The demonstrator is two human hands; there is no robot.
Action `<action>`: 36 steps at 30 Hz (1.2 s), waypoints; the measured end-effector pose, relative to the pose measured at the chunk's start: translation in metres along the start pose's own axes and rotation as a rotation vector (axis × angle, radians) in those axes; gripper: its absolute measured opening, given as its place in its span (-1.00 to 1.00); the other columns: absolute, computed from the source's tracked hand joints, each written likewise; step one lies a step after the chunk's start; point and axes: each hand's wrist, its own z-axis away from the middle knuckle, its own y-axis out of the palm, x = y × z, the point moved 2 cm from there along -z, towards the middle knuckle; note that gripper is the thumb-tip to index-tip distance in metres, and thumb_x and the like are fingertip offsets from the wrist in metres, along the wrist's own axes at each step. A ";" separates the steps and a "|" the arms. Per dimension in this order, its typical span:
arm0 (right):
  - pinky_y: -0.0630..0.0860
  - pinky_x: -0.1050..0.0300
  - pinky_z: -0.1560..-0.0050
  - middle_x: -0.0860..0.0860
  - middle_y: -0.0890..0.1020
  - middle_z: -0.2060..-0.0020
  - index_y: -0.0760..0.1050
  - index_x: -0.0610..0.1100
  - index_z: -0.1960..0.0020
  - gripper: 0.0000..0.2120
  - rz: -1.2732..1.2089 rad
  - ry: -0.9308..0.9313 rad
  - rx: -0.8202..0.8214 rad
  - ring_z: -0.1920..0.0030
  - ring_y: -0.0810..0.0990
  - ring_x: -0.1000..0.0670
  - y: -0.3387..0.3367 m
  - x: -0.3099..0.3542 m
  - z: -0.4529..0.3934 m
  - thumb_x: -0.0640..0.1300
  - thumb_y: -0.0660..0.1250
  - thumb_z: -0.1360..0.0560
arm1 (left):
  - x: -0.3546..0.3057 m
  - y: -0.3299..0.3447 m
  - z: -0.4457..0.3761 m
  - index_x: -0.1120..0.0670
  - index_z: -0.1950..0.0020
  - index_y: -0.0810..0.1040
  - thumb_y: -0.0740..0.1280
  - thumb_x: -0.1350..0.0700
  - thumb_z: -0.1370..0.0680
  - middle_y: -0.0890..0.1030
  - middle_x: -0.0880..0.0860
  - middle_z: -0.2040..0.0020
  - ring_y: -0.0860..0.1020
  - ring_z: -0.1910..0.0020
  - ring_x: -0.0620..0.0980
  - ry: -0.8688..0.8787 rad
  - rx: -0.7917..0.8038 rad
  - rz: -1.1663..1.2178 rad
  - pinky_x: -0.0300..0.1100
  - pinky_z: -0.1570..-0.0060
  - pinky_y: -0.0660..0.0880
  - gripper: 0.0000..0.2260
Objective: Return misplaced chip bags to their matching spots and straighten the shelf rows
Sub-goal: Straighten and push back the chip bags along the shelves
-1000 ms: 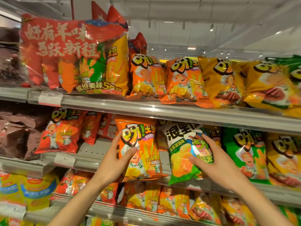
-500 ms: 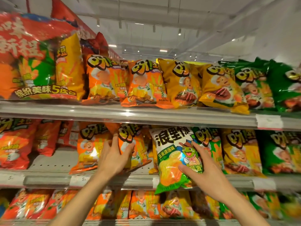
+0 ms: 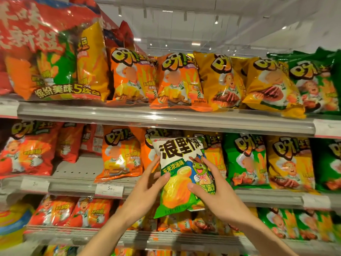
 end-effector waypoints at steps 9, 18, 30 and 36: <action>0.40 -0.04 -0.42 0.30 0.41 -0.40 0.03 0.44 -0.48 -0.18 -0.066 -0.060 0.053 -0.35 0.45 0.22 -0.033 -0.013 0.021 0.38 0.43 -0.37 | -0.007 0.035 0.019 -0.31 -0.38 0.31 0.35 0.03 -0.56 0.59 -0.45 -0.05 0.47 -0.11 -0.53 0.012 -0.057 -0.007 -0.46 0.02 0.51 -0.54; 0.45 0.03 -0.38 0.35 0.41 -0.35 0.05 0.34 -0.52 -0.16 -0.068 -0.086 -0.001 -0.29 0.49 0.27 -0.179 -0.080 0.079 0.33 0.44 -0.39 | -0.053 0.203 0.036 -0.24 -0.36 0.32 0.33 0.09 -0.58 0.50 -0.31 -0.18 0.51 0.01 -0.55 0.069 -0.060 -0.025 -0.62 0.19 0.39 -0.58; 0.45 0.07 -0.35 0.35 0.49 -0.27 0.05 0.38 -0.50 -0.19 -0.035 0.136 -0.203 -0.25 0.50 0.27 -0.420 -0.218 0.186 0.34 0.42 -0.39 | -0.082 0.490 0.028 -0.42 -0.41 0.28 0.38 -0.27 -0.44 0.49 -0.20 -0.38 0.56 -0.24 -0.19 0.045 0.296 0.013 -0.18 -0.12 0.56 -0.44; 0.54 0.00 -0.26 0.28 0.55 -0.21 0.14 0.30 -0.50 -0.18 -0.110 0.217 -0.307 -0.17 0.59 0.22 -0.482 -0.275 0.205 0.27 0.49 -0.37 | -0.086 0.585 0.010 -0.51 -0.30 0.27 0.38 -0.26 -0.46 0.41 -0.25 -0.42 0.46 -0.35 -0.17 0.003 0.433 0.017 -0.04 -0.33 0.47 -0.52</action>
